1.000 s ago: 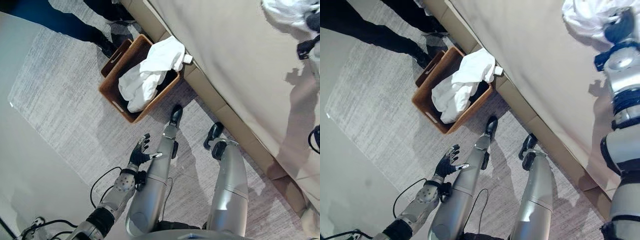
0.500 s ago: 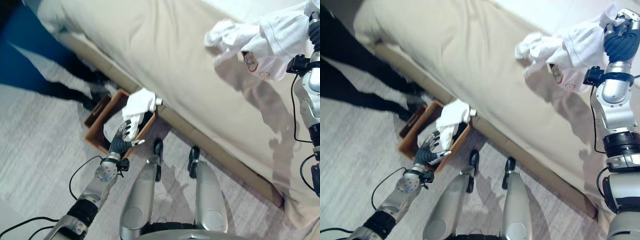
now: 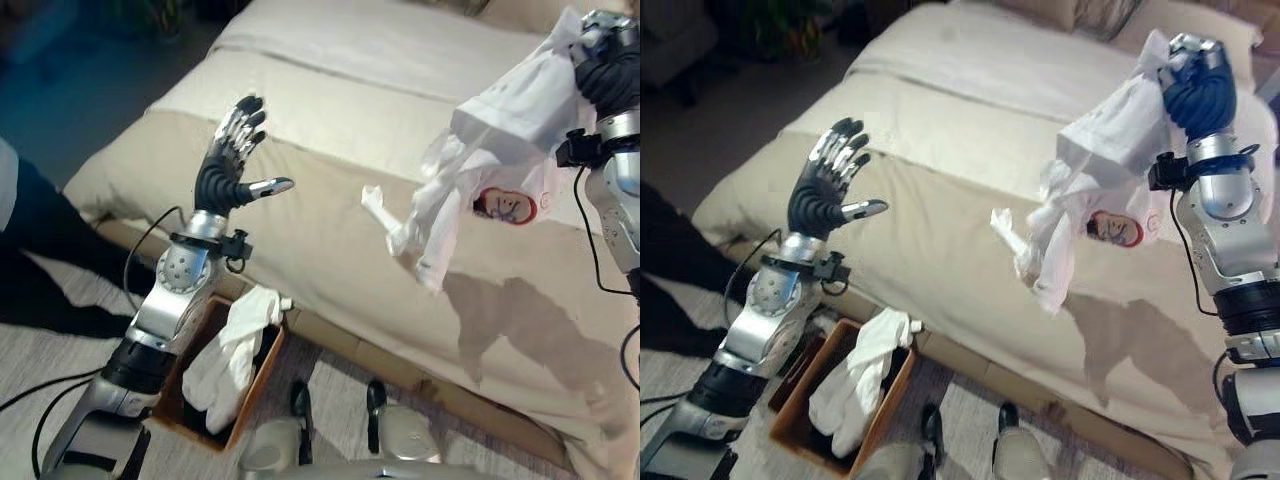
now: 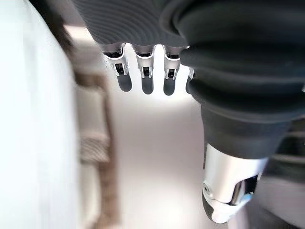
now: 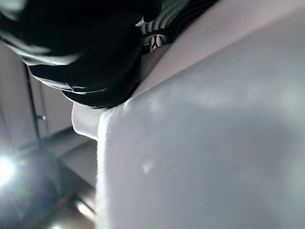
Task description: Pick up clothes into the bucket
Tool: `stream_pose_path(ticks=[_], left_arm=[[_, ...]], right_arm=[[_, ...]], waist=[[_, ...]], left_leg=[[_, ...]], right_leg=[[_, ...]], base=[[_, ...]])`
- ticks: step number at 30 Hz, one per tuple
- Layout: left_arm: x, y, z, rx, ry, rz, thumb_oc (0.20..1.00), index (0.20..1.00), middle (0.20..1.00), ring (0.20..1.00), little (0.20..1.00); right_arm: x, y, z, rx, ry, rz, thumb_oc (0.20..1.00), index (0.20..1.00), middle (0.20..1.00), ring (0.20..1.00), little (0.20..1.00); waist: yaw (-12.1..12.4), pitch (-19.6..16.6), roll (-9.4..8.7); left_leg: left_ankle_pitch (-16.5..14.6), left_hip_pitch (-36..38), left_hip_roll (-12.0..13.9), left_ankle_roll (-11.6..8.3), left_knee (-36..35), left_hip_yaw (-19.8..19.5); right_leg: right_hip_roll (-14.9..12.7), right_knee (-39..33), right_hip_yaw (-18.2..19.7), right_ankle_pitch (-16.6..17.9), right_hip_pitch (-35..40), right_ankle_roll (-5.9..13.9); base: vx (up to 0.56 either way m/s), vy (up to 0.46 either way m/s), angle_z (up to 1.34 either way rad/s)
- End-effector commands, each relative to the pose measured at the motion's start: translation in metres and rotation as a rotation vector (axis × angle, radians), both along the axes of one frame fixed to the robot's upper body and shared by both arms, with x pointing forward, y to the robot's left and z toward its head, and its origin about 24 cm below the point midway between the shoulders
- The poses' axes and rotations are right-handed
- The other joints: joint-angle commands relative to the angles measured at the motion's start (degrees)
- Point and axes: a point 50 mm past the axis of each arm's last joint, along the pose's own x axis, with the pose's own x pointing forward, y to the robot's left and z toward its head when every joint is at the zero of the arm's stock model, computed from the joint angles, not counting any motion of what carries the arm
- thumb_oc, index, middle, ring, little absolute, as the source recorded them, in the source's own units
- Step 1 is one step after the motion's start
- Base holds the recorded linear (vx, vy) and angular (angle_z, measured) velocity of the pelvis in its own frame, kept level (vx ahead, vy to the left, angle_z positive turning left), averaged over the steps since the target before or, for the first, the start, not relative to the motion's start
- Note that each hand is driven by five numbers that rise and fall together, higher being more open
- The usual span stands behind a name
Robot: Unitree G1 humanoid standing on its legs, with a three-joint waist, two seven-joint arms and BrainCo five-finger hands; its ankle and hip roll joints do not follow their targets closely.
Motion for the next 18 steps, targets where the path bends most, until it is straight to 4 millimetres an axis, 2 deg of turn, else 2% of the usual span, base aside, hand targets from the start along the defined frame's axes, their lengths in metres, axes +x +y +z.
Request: stream_pose_path(ticks=[1,4,5,8,10,12,15,18], left_arm=[[0.003,-0.018,-0.002,0.029,0.005,-0.080,1.000,1.000,1.000,1.000,1.000],[0.009,-0.026,0.004,0.064,-0.008,-0.094,1.000,1.000,1.000,1.000,1.000],[0.017,-0.039,0.002,0.100,0.013,-0.119,1.000,1.000,1.000,1.000,1.000],[0.023,-0.048,-0.001,0.125,0.037,-0.136,1.000,1.000,1.000,1.000,1.000],[0.029,-0.064,-0.008,0.165,0.083,-0.170,1.000,1.000,1.000,1.000,1.000],[0.030,-0.068,-0.010,0.168,0.099,-0.186,1.000,1.000,1.000,1.000,1.000],[0.038,-0.086,-0.026,0.160,0.202,-0.235,1.000,1.000,1.000,1.000,1.000],[0.039,-0.094,-0.030,0.162,0.231,-0.260,1.000,1.000,1.000,1.000,1.000]], right_arm=[[-0.004,0.023,0.029,-0.084,-0.059,0.113,0.200,0.200,0.200,0.200,0.200],[-0.003,0.031,0.032,-0.112,-0.051,0.148,0.200,0.200,0.200,0.200,0.200],[-0.004,0.045,0.032,-0.176,-0.030,0.202,0.200,0.200,0.200,0.200,0.200],[-0.006,0.055,0.033,-0.203,-0.030,0.243,0.200,0.200,0.200,0.200,0.200],[-0.011,0.071,0.037,-0.243,-0.048,0.310,0.200,0.200,0.200,0.200,0.200],[-0.012,0.076,0.038,-0.248,-0.053,0.333,0.200,0.200,0.200,0.200,0.200],[-0.020,0.095,0.043,-0.261,-0.091,0.417,0.200,0.200,0.200,0.200,0.200],[-0.023,0.101,0.045,-0.270,-0.108,0.444,0.200,0.200,0.200,0.200,0.200]], waist=[[0.12,-6.97,-2.18],[0.01,-7.85,-2.08],[-0.32,-9.19,-2.17],[-0.68,-9.72,-2.00],[-1.11,-10.65,-1.83],[-1.23,-10.70,-1.73],[-1.90,-11.52,-1.30],[-2.06,-11.61,-1.17]], left_leg=[[-5.57,1.23,1.74,-2.15,2.86,0.45],[-5.71,2.48,2.09,-2.29,2.43,1.09],[-5.80,3.62,2.38,-2.41,2.16,1.51],[-6.02,4.71,2.60,-2.44,1.93,1.87],[-6.21,5.56,2.67,-2.46,1.89,2.08],[-6.29,5.71,2.68,-2.46,2.02,2.06],[-6.35,6.42,2.71,-2.47,1.93,2.12],[-6.32,6.62,2.74,-2.45,1.86,1.99]], right_leg=[[-1.08,-3.87,-0.48,3.80,0.95,2.57],[-0.82,-4.83,-0.09,3.99,2.14,2.58],[-0.58,-5.39,0.02,3.98,3.39,2.61],[-0.42,-5.69,0.20,3.90,4.39,2.56],[-0.27,-6.05,0.14,3.66,5.53,2.46],[-0.19,-6.09,0.09,3.65,5.74,2.43],[-0.04,-6.61,-0.04,3.55,6.69,2.33],[-0.11,-6.69,-0.13,3.53,6.96,2.27]], base=[[0.06,-0.025,-0.29],[0.06,-0.028,-0.19],[0.07,-0.030,-0.12],[0.05,-0.020,-0.17],[0.03,-0.019,-0.06],[0.00,0.000,0.00],[0.00,0.000,0.00],[0.00,0.000,0.00]])
